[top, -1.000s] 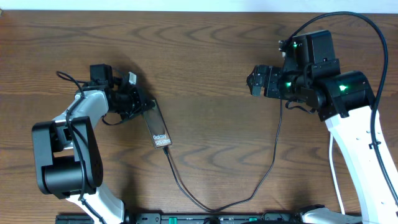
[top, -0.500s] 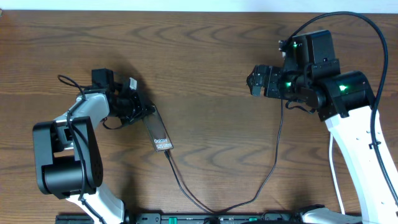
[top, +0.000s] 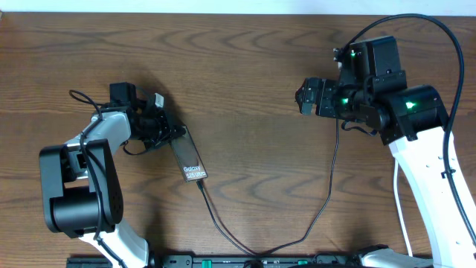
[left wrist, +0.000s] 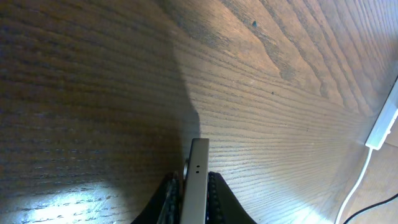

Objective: Plug charger to phone and switch on socket
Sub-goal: 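Lower the phone flat onto the table with the left gripper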

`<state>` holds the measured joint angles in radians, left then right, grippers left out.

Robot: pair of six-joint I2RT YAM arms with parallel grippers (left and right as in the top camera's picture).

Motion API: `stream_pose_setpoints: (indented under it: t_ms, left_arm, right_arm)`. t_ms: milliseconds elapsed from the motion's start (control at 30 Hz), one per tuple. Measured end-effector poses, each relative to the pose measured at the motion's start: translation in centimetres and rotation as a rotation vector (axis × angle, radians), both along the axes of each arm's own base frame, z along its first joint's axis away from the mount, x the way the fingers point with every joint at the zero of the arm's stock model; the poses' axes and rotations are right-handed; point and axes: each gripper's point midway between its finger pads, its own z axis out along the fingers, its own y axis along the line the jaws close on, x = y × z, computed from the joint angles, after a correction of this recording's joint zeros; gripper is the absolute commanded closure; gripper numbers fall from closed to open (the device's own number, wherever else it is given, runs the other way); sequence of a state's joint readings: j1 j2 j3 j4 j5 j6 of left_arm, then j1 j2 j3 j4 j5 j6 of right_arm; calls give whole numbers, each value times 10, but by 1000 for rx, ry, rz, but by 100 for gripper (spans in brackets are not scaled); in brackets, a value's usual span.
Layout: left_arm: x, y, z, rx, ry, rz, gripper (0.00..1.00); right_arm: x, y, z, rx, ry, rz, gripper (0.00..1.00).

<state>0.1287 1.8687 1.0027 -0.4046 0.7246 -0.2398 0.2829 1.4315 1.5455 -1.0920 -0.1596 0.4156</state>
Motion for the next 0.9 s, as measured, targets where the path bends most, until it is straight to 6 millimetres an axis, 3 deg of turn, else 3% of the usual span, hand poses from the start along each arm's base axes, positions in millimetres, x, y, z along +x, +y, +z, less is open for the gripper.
stream_pose_setpoints:
  t_ms: [67, 200, 500, 600, 733, 900]
  left_arm:
    - [0, 0, 0, 2, 0, 0, 86]
    - [0, 0, 0, 2, 4, 5, 70]
    - [0, 1, -1, 4, 5, 6, 66]
    - [0, 1, -1, 4, 5, 7, 56]
    - [0, -1, 1, -8, 3, 7, 53]
    - [1, -3, 3, -27, 1, 7, 33]
  right_arm:
    - [0, 0, 0, 0, 0, 0, 1]
    - [0, 0, 0, 0, 0, 0, 1]
    - [0, 0, 0, 0, 0, 0, 1]
    - [0, 0, 0, 0, 0, 0, 1]
    - [0, 0, 0, 0, 0, 0, 1]
    - [0, 0, 0, 0, 0, 0, 1]
